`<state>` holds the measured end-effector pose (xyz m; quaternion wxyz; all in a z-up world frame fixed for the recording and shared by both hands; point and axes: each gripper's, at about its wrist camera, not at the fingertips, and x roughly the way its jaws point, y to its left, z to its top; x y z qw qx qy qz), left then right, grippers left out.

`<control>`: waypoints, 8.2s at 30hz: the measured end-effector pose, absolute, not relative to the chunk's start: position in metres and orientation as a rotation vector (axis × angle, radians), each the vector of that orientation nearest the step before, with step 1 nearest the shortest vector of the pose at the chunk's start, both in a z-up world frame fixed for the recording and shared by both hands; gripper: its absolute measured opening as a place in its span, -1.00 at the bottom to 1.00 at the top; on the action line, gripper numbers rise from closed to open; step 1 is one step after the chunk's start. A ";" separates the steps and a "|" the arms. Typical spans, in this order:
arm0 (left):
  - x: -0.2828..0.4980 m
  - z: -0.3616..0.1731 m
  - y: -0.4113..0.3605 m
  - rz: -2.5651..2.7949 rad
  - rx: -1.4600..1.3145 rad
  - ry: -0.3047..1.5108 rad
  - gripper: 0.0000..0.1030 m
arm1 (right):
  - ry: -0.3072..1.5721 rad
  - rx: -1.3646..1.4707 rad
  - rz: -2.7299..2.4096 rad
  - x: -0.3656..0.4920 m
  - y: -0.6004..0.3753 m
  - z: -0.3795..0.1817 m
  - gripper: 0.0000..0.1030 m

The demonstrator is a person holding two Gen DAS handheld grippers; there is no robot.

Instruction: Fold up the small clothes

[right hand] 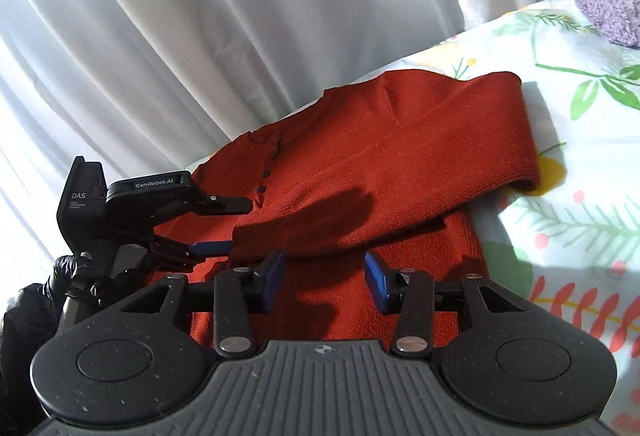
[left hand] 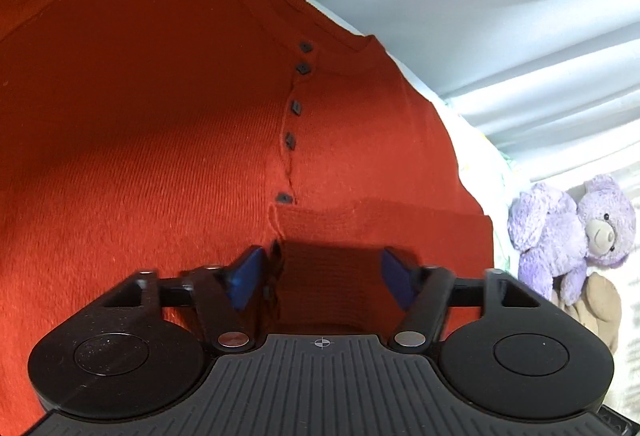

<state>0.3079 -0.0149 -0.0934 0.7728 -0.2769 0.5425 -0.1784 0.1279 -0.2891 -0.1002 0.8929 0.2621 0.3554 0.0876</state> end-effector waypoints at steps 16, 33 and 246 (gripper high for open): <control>0.319 -0.053 -0.016 -0.434 -0.451 1.046 -0.90 | 0.767 0.558 0.096 0.146 -0.294 -0.110 -0.13; 0.341 -0.093 0.089 -0.134 -0.442 0.986 -0.45 | 0.788 0.484 0.025 0.178 -0.304 -0.109 -0.07; 0.310 -0.062 0.074 -0.084 -0.366 0.765 0.87 | 0.696 0.150 -0.075 0.308 -0.217 -0.102 -0.64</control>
